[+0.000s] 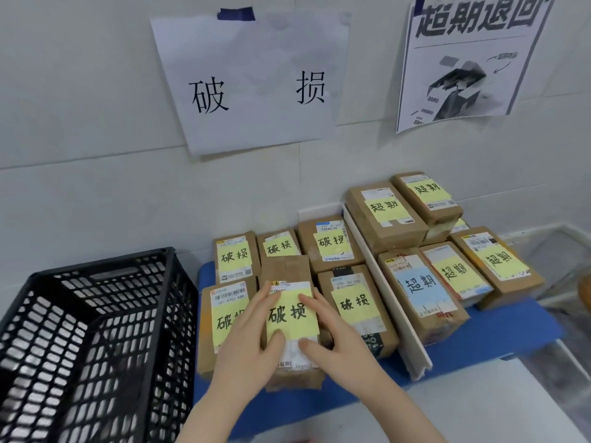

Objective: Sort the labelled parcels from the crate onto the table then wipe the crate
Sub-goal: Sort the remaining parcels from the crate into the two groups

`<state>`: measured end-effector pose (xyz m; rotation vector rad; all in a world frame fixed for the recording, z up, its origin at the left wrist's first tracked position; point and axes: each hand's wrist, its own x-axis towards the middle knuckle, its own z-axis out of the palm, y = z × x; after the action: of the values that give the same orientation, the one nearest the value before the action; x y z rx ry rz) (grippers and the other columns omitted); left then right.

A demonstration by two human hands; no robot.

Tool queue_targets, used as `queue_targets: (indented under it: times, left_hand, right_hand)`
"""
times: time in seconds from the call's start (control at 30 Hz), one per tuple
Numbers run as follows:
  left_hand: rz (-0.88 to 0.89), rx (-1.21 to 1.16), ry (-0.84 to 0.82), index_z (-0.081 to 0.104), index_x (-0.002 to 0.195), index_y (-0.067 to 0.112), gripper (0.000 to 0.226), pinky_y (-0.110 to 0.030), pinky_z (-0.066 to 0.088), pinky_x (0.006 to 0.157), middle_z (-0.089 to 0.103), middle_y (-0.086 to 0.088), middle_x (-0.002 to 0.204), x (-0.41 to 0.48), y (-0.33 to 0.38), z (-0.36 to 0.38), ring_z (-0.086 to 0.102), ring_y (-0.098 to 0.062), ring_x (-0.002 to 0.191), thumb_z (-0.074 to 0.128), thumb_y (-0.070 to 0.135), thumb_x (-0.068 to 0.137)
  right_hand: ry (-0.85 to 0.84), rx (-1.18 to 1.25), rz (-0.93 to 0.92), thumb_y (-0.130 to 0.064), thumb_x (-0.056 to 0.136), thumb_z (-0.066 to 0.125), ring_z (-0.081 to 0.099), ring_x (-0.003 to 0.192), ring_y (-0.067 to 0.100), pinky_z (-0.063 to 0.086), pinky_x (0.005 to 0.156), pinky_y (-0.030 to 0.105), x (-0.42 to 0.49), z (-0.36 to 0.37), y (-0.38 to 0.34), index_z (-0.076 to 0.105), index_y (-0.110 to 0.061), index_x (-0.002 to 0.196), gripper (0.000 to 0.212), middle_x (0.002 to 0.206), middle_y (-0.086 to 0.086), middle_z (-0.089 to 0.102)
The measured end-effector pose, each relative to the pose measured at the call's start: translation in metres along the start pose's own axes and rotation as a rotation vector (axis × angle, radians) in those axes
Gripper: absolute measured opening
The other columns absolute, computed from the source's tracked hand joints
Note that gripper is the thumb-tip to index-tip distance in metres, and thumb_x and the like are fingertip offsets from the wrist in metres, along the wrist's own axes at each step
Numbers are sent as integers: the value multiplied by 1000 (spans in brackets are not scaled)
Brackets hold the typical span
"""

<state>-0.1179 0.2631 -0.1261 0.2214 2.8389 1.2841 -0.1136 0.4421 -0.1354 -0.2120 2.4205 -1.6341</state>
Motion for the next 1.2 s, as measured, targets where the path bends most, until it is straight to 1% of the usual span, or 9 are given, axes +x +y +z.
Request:
queue_targets:
  times: [0.1,0.17,0.23,0.3,0.53,0.7,0.83,1.03,1.2]
  left_hand:
    - [45,-45,-42,31,142,48,60,-19,30,106,6,44,149,0,-8,0,21,20,133,51,19,94]
    - [40,-55,-45,31,141,46,58,-19,46,87,7,42,149,-1,-9,1,55,4,102,52,19,94]
    - [27,-31,-29,33,138,45,57,-19,47,66,9,40,149,0,-12,3,57,-15,67,53,18,93]
    - [18,-29,-21,35,137,43,56,-18,44,61,11,39,148,3,-14,5,54,-17,59,54,17,91]
    - [73,-19,26,39,139,39,57,-16,40,61,13,40,148,5,-2,-7,55,-11,62,54,18,88]
    - [214,-52,99,41,141,32,60,-27,49,76,16,32,152,66,37,-16,52,-5,104,41,34,81]
    - [130,-55,49,39,143,31,54,-30,48,84,17,30,152,132,55,8,49,11,68,50,21,91]
    - [55,-52,30,36,145,28,53,-22,38,74,17,27,153,181,52,43,51,8,75,48,24,94]
    - [3,-6,0,35,146,25,53,-21,35,76,16,20,156,196,43,60,53,1,68,48,27,95]
  right_hand:
    - [-28,7,7,-41,85,57,18,134,-21,33,107,25,2,2,3,29,-64,136,63,152,-38,13]
    - [-41,36,29,-41,84,56,23,138,-11,33,110,31,2,6,6,28,-62,138,64,153,-33,19]
    - [-25,59,42,-42,81,55,36,137,3,39,108,41,3,9,8,30,-59,139,65,152,-27,28]
    - [-10,59,47,-41,79,56,44,132,10,45,101,47,5,10,10,32,-57,138,65,150,-26,32]
    - [26,105,-12,-30,79,54,43,130,1,48,99,37,7,7,-13,36,-55,137,65,152,-28,25]
    - [88,29,-63,-28,82,55,48,124,-1,49,95,34,43,-49,-46,39,-58,133,61,151,-28,27]
    - [96,-9,6,-17,87,53,55,70,7,52,74,31,91,-96,-44,42,-55,129,58,133,-22,51]
    - [107,-92,104,-21,82,51,52,72,13,51,75,35,141,-124,-23,43,-51,130,57,105,2,65]
    - [88,-136,144,-15,87,50,54,89,1,40,71,18,158,-127,-12,34,-41,144,65,144,-16,42]
